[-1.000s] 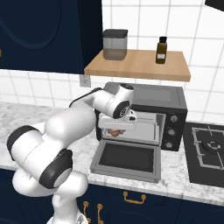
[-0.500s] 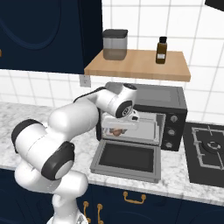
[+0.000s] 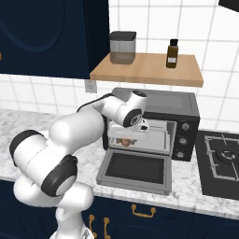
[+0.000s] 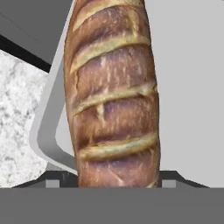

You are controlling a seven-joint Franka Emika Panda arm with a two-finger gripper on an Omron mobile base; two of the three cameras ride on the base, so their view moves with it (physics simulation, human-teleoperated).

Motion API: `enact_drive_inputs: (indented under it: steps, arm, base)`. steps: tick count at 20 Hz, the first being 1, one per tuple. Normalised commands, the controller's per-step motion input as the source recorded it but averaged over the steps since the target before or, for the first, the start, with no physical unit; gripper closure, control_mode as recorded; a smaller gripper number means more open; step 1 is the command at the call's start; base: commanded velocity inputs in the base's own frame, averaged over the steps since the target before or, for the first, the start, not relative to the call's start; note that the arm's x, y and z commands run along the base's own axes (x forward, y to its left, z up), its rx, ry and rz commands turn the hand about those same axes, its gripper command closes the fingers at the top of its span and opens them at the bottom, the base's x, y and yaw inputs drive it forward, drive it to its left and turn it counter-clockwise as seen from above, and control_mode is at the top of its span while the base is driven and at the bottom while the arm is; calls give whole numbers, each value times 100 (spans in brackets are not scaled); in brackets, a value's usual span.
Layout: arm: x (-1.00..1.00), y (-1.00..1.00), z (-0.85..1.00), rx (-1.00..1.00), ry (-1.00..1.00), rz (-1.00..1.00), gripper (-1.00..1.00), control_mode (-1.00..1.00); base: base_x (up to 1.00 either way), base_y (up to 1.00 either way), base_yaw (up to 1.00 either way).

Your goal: Pick up the kebab skewer and baguette bread, and place them inside the toaster oven. Close the toaster oven door and start by setting the timer.

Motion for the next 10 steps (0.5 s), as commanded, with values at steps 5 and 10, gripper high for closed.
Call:
enact_drive_inputs:
  steps: [5, 10]
  arm:
    - [-6, 0, 22, 0, -3, 0, -100, -100]
    - [-81, 38, 54, 0, -9, 0, -100, -100]
  base:
    - [0, 0, 0]
    - [0, 0, 0]
